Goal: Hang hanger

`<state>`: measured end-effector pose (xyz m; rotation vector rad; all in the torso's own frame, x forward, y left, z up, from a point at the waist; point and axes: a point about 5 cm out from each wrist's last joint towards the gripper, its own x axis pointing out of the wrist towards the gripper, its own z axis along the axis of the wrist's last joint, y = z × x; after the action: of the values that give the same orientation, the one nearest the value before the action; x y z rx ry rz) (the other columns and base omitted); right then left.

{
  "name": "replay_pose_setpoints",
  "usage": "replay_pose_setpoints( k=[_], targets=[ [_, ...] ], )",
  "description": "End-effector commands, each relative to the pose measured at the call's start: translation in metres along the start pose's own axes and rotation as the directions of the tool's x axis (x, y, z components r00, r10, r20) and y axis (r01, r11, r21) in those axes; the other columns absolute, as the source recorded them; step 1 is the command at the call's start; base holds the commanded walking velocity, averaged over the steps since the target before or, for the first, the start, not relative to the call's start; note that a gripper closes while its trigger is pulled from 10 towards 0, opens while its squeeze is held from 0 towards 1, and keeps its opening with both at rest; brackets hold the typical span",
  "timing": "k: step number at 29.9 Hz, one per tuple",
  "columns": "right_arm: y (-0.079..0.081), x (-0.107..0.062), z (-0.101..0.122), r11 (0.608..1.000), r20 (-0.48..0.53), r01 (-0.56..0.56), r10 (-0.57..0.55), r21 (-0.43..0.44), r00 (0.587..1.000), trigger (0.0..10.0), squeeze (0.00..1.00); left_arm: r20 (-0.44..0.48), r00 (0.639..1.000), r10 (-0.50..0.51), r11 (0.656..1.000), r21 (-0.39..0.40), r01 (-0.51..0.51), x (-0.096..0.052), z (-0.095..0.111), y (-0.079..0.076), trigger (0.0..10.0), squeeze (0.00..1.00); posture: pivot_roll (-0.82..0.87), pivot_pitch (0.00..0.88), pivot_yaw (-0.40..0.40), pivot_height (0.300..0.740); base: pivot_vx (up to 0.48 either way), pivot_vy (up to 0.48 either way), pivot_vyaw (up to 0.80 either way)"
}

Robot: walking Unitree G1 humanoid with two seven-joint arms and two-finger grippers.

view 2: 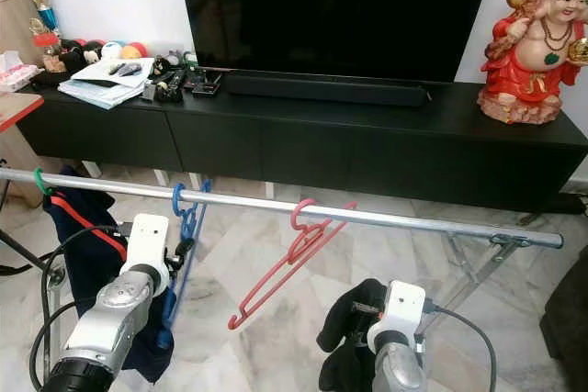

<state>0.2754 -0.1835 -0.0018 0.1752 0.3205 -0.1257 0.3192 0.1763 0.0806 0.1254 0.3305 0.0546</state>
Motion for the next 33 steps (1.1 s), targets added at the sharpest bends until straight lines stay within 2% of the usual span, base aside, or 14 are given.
replay_pose_setpoints(
  k=[1,4,8,9,10,11,12,19,33],
  targets=[
    [0.0044,0.0028,0.0050,1.000,0.017,-0.014,0.014,0.003,1.000,10.0,0.00,-0.025,1.000,-0.004,1.000,-0.005,0.004,0.0024,-0.0006,0.0004,10.0,0.00,0.05,0.022,0.023,0.740,0.000,0.000,0.00],
    [0.0041,0.0029,0.0054,1.000,0.017,-0.014,0.014,0.002,1.000,10.0,0.00,-0.034,0.998,-0.045,0.998,-0.049,0.043,0.0033,-0.0032,-0.0046,10.0,0.00,0.05,0.025,0.022,0.740,0.000,0.000,0.00],
    [0.0037,0.0028,0.0052,1.000,0.017,-0.013,0.013,0.002,1.000,10.0,0.00,-0.007,0.999,-0.051,0.997,-0.050,0.051,0.0031,-0.0013,-0.0060,10.0,0.00,0.05,0.025,0.022,0.740,0.000,0.000,0.00],
    [0.0036,0.0028,0.0051,1.000,0.017,-0.013,0.013,0.002,1.000,10.0,0.00,-0.003,0.999,-0.052,0.997,-0.049,0.052,0.0031,-0.0010,-0.0060,6.0,0.00,0.05,0.025,0.022,0.740,0.000,0.000,0.00],
    [0.0036,0.0028,0.0051,1.000,0.016,-0.013,0.013,0.002,1.000,10.0,0.00,-0.002,0.999,-0.053,0.997,-0.048,0.052,0.0031,-0.0008,-0.0059,2.6,0.00,0.05,0.025,0.022,0.740,0.000,0.000,0.00],
    [0.0036,0.0028,0.0051,1.000,0.016,-0.013,0.013,0.002,1.000,10.0,0.00,0.001,0.999,-0.052,0.997,-0.051,0.052,0.0031,-0.0003,-0.0055,2.6,0.00,0.05,0.025,0.022,0.740,0.000,0.000,0.00],
    [0.0036,0.0030,0.0054,1.000,0.017,-0.014,0.014,0.001,1.000,10.0,0.00,0.015,0.999,-0.052,0.997,-0.056,0.053,0.0030,0.0020,-0.0050,0.0,0.00,0.05,0.029,0.019,0.740,0.000,0.000,0.00],
    [0.0042,0.0027,0.0036,1.000,0.007,-0.019,0.019,-0.003,1.000,10.0,0.00,0.040,0.995,-0.087,0.995,-0.051,0.089,0.0018,0.0048,-0.0072,0.0,0.00,0.05,0.031,0.016,0.740,0.000,0.000,0.00],
    [0.0044,0.0028,0.0025,1.000,-0.001,-0.023,0.023,-0.003,1.000,10.0,0.00,0.012,0.995,-0.100,0.995,-0.029,0.100,0.0003,-0.0016,-0.0078,0.0,0.00,0.05,0.032,0.015,0.740,0.000,0.000,0.00]
  ],
)
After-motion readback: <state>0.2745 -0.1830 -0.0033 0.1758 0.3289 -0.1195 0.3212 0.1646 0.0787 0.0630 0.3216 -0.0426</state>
